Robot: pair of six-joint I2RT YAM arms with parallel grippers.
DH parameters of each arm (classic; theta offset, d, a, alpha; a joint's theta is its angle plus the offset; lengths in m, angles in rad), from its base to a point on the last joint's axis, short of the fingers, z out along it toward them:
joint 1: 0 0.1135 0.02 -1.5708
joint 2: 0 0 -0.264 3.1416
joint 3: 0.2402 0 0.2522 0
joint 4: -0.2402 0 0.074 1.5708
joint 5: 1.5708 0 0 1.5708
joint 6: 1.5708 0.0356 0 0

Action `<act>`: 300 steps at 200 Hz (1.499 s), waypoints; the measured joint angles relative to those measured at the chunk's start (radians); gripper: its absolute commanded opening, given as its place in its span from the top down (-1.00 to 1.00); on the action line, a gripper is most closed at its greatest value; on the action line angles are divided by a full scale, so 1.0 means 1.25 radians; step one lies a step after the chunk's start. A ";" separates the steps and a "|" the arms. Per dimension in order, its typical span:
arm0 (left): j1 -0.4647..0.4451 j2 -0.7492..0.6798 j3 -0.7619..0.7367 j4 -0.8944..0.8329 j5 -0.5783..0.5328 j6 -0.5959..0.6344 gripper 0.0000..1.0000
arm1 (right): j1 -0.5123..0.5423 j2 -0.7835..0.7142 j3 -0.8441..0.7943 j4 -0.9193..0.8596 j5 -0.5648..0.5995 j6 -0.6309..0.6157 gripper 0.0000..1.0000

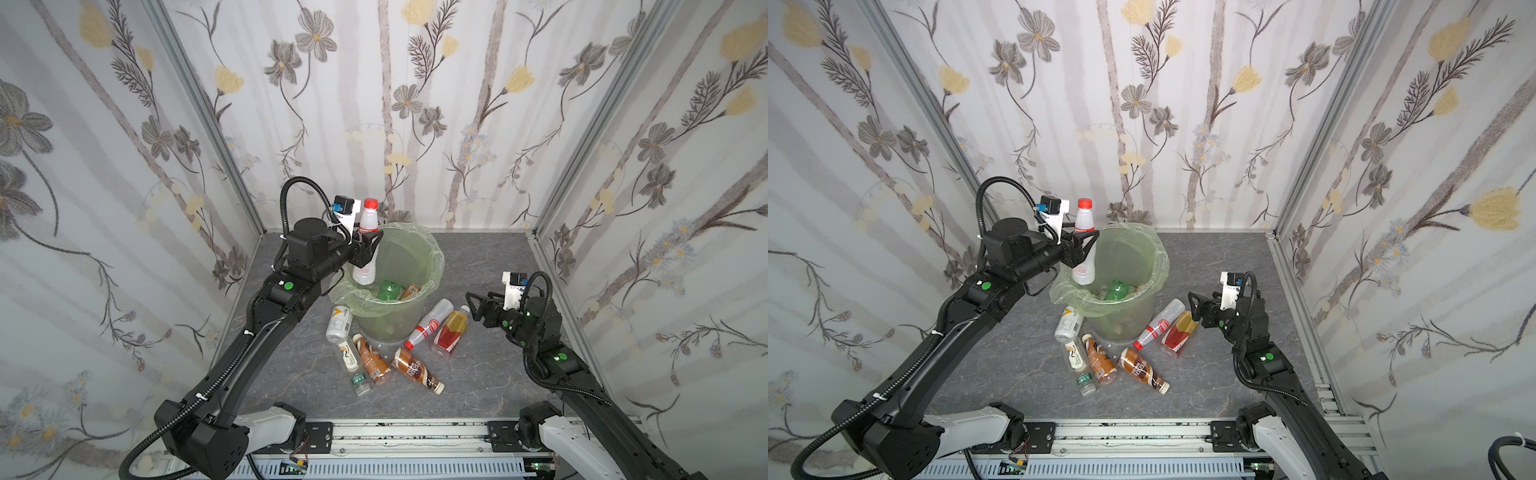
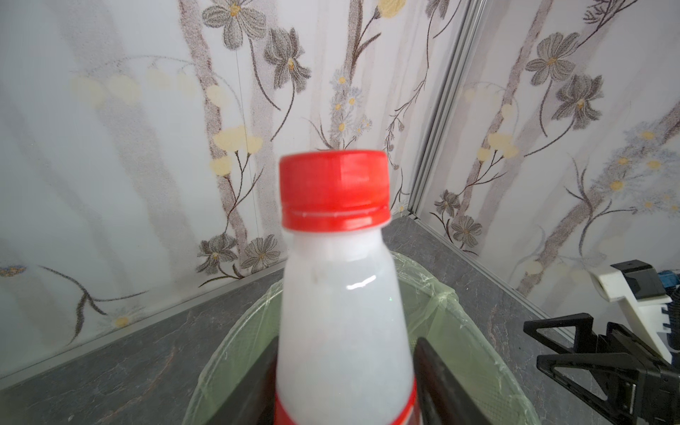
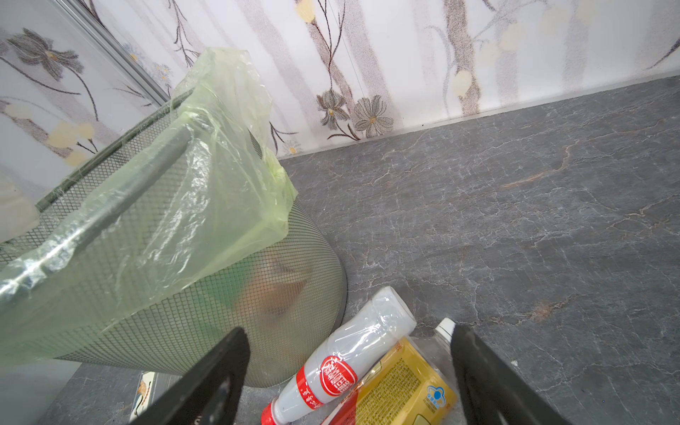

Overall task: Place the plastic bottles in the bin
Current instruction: 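Lift the milk bottle with the left gripper and carry it over the bin, then open the left gripper to drop the milk bottle into the bin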

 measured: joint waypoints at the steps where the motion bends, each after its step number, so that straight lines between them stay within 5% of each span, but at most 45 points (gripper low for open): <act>1: 0.000 0.000 -0.001 0.001 0.000 0.000 -0.12 | 0.000 0.000 0.000 0.000 0.000 0.000 -0.73; 154: -0.003 0.008 -0.083 0.050 -0.017 0.027 -0.18 | 0.000 -0.009 -0.009 -0.008 -0.001 0.005 -0.73; 219: -0.002 -0.058 -0.144 0.054 -0.078 0.036 -0.54 | 0.000 -0.012 -0.015 -0.015 0.000 0.005 -0.73; 300: 0.046 -0.188 -0.262 0.044 -0.171 0.005 -0.62 | 0.000 0.029 -0.021 -0.044 0.000 0.013 -0.73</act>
